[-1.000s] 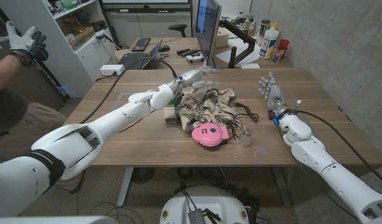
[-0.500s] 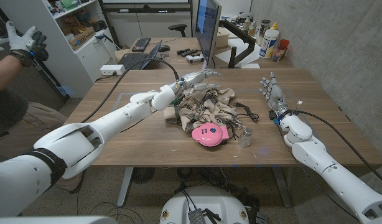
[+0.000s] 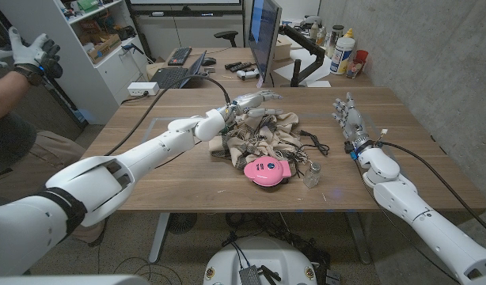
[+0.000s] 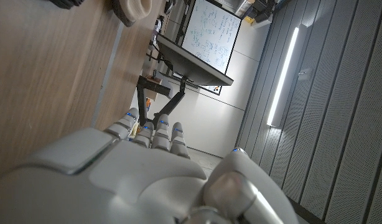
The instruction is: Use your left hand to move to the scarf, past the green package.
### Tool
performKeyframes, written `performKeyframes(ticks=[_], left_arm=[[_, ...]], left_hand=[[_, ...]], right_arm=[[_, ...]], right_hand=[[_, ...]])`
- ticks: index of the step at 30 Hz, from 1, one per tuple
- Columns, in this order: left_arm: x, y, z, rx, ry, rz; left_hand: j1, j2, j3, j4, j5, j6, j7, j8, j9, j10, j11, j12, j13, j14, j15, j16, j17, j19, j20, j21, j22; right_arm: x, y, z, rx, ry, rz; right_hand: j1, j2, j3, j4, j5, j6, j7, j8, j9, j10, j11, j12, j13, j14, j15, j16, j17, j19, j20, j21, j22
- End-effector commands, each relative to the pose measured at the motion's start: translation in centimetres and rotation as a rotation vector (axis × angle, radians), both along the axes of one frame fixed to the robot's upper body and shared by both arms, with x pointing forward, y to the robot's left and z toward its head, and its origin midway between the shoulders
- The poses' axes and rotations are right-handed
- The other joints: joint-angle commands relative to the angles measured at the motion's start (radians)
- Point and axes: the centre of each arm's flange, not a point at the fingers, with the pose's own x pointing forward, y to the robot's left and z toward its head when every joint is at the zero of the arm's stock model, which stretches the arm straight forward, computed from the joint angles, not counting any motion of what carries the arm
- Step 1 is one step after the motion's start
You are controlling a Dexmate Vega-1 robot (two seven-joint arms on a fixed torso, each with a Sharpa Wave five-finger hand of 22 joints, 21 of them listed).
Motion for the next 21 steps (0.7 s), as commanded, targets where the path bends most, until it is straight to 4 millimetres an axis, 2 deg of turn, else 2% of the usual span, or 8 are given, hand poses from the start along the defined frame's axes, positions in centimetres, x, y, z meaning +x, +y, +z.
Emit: performKeyframes(ticks=[1,21], left_arm=[[0.10,-0.74,-0.41,0.015,0.009,0.008],[0.20,-1.61,-0.99,0.046,0.011,0.015]], left_hand=[[0.008,0.001,-0.001,-0.009,0.006,-0.002,0.000,-0.003,0.001,0.005,-0.005,0.006,0.003,-0.014,-0.049,0.005,0.001,0.003,0.008,0.002,0.003],[0.007,0.002,-0.002,-0.010,0.007,-0.002,0.001,-0.003,0.001,0.003,-0.001,0.005,0.003,-0.016,-0.046,0.006,0.002,0.000,0.008,0.002,0.003]], right_arm=[[-0.16,-0.48,-0.11,0.000,-0.007,0.001],[-0.49,-0.99,-0.20,0.003,-0.016,-0.004]], right_hand=[[-0.006,0.019,0.007,0.001,-0.002,0.012,-0.001,0.006,0.002,0.007,0.003,0.007,0.005,0.006,-0.004,0.005,0.003,0.004,-0.002,-0.003,0.003],[-0.006,0.019,0.008,0.001,-0.002,0.013,-0.001,0.006,0.002,0.008,0.003,0.007,0.005,0.006,-0.005,0.004,0.003,0.005,-0.002,-0.004,0.003]])
